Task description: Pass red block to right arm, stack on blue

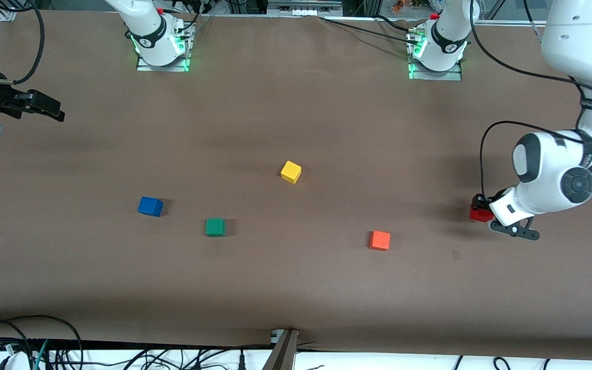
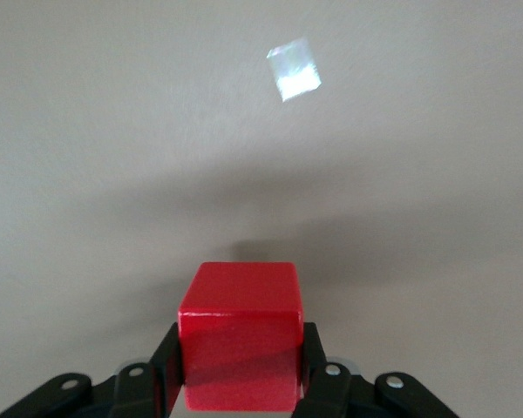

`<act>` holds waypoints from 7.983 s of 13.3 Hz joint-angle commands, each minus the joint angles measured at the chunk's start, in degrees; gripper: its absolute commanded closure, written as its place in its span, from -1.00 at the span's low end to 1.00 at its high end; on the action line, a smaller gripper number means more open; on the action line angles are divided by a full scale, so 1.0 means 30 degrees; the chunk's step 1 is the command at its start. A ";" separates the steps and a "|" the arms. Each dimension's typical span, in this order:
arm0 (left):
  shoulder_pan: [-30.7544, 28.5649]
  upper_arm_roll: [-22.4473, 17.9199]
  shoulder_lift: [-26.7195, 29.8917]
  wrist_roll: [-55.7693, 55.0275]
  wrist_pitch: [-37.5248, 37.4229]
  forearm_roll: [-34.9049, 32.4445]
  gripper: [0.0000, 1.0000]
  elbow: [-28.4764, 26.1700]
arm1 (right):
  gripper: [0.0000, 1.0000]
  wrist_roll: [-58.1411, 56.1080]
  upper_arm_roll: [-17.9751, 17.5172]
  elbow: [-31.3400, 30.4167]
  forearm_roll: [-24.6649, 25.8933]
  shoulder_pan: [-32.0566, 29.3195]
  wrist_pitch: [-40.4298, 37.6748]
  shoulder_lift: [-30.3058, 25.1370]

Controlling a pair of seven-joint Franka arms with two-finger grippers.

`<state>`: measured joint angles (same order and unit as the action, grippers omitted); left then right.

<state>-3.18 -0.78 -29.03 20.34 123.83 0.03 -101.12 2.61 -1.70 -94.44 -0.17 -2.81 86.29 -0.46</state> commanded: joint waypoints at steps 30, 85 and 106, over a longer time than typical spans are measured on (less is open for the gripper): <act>0.7679 0.3160 -0.2216 3.2683 -0.4421 3.5904 1.00 0.1626 | -1.00 -0.0925 -0.2739 -0.3998 -2.6104 0.4159 1.1307 0.6334; 0.1673 -0.0355 1.1786 0.9055 -0.8287 0.0934 -1.00 -0.1157 | 0.82 -0.0608 0.3613 -0.5170 -0.0830 0.5653 1.4564 0.7681; 0.2465 -0.0619 0.9210 -0.4990 -0.9724 -0.0305 -1.00 0.3794 | -1.00 0.1003 0.3642 -0.3452 -0.0235 0.5917 1.2620 0.6749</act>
<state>3.82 -2.16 0.40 7.98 96.72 -0.24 -93.12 4.66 9.10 -107.49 -1.49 15.05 130.88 23.74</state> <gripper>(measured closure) 0.000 0.000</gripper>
